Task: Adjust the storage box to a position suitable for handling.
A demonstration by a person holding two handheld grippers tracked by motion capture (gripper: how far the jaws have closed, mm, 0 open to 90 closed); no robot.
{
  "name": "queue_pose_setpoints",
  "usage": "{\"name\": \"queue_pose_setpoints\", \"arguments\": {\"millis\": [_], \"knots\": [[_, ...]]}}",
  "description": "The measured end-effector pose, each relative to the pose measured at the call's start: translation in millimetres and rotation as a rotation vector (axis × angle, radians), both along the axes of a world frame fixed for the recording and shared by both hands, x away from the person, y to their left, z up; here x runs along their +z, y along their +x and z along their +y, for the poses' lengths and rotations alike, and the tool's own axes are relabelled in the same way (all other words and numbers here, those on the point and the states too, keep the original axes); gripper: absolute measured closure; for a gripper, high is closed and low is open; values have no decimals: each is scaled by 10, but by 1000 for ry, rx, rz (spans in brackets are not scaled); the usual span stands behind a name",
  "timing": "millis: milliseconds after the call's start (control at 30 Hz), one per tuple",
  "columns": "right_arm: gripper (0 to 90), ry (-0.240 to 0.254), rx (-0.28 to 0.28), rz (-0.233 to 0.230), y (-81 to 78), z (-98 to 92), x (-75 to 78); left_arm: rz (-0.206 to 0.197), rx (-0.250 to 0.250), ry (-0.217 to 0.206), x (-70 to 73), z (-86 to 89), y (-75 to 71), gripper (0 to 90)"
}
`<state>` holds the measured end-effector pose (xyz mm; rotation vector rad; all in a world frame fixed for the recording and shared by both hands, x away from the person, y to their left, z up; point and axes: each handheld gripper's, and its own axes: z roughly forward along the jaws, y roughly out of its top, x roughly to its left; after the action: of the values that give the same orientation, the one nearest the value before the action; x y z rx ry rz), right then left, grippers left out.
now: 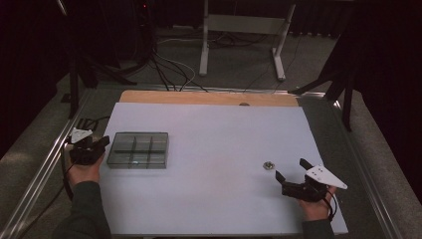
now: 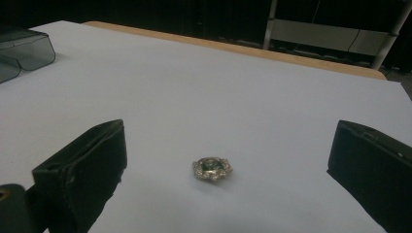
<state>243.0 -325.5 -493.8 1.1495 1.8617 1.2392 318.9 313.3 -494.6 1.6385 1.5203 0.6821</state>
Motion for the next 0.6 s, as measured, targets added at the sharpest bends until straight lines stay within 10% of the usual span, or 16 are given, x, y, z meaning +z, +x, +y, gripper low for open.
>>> {"name": "queue_pose_setpoints", "arguments": {"millis": [600], "knots": [[7,-7,-2,7,9,9,-12,69,23,35,-141,15,90,900]]}}
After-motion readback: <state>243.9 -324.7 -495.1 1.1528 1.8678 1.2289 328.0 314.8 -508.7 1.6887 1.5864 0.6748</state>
